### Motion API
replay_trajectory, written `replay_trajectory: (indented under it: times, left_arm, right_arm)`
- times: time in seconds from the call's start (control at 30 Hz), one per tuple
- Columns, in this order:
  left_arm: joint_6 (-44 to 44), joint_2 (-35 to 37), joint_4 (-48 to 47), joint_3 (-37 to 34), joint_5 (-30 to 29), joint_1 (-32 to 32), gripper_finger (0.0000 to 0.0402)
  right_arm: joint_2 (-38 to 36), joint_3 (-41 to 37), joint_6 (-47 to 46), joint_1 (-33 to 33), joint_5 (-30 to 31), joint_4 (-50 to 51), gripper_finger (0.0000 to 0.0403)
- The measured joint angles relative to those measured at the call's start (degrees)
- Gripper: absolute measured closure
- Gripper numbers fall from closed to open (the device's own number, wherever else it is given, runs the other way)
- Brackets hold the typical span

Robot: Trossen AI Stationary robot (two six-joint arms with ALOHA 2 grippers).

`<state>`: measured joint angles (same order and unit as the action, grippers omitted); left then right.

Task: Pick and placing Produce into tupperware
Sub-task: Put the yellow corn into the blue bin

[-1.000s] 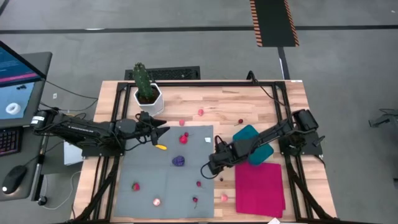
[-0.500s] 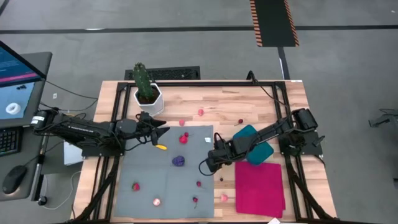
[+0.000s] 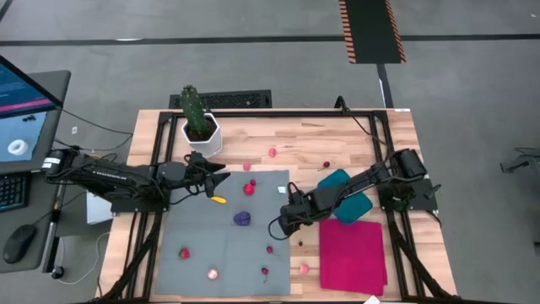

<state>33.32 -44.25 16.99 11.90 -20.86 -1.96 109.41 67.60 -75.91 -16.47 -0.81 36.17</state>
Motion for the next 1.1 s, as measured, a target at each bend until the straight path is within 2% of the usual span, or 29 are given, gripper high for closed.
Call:
replay_trajectory:
  times: [0.13,0.4,0.5,0.63,0.83,1.1]
  left_arm:
    - [0.0,0.0,-0.1,0.0,0.0,0.0,0.0178]
    - [0.0,0.0,-0.1,0.0,0.0,0.0,0.0178]
    - [-0.1,0.0,-0.1,0.0,0.0,0.0,0.0178]
    - [-0.4,0.0,-0.3,0.0,0.0,0.0,0.0178]
    - [-2.2,0.0,-0.8,0.0,0.0,0.0,0.0178]
    - [-4.3,0.0,-0.6,0.0,-0.1,0.0,0.0178]
  right_arm:
    - [0.4,0.0,0.4,0.0,-0.5,0.2,0.0157]
    - [1.0,3.6,4.8,0.0,-0.4,0.2,0.0325]
    - [1.0,6.2,7.5,0.0,0.6,0.6,0.036]
    - [1.0,9.5,10.3,0.1,1.4,2.8,0.0358]
    - [0.9,13.7,14.6,0.9,6.0,15.3,0.0325]
    - [-2.7,14.1,17.4,0.2,11.9,24.0,0.0332]
